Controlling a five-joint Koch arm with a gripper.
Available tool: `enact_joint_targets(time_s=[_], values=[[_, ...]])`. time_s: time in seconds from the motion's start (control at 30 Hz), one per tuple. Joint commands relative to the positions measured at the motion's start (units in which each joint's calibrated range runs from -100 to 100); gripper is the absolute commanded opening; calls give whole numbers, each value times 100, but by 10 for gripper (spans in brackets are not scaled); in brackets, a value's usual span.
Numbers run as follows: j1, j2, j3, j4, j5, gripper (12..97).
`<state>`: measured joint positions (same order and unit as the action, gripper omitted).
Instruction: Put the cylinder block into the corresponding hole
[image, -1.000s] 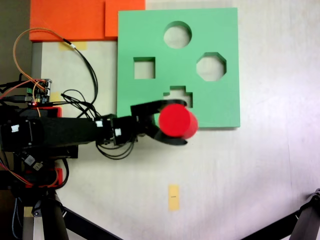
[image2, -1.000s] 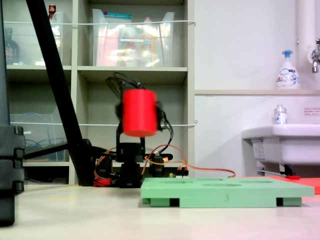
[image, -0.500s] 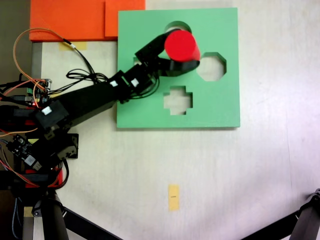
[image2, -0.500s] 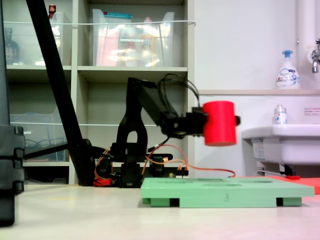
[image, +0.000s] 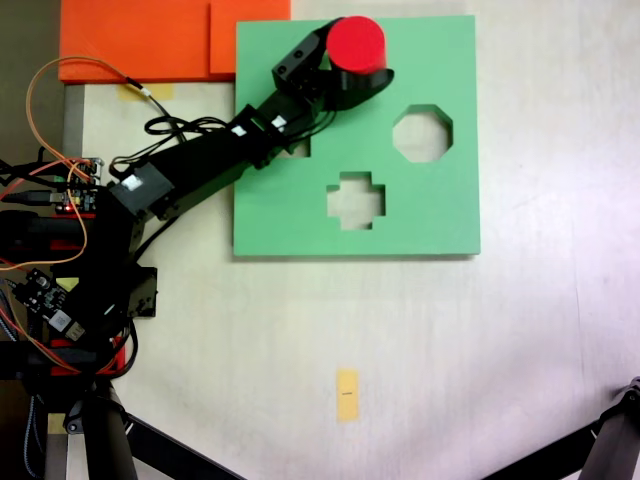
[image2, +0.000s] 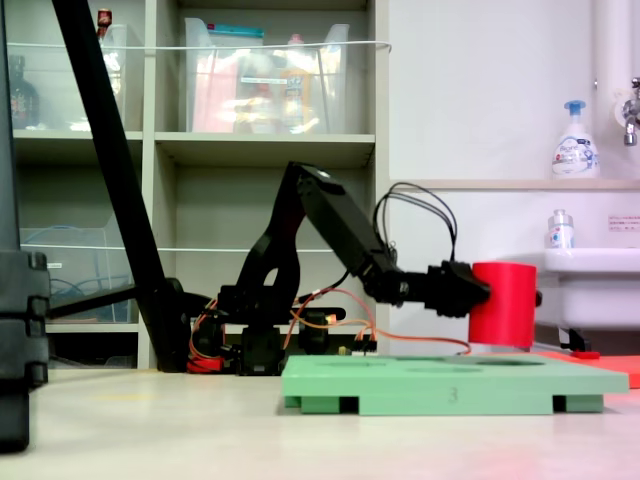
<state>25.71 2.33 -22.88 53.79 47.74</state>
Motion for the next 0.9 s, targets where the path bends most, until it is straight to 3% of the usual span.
enact_joint_targets(time_s=[0.0,0.87], values=[[39,-93,434,153,-49,281],[132,1052,872,153,-49,282]])
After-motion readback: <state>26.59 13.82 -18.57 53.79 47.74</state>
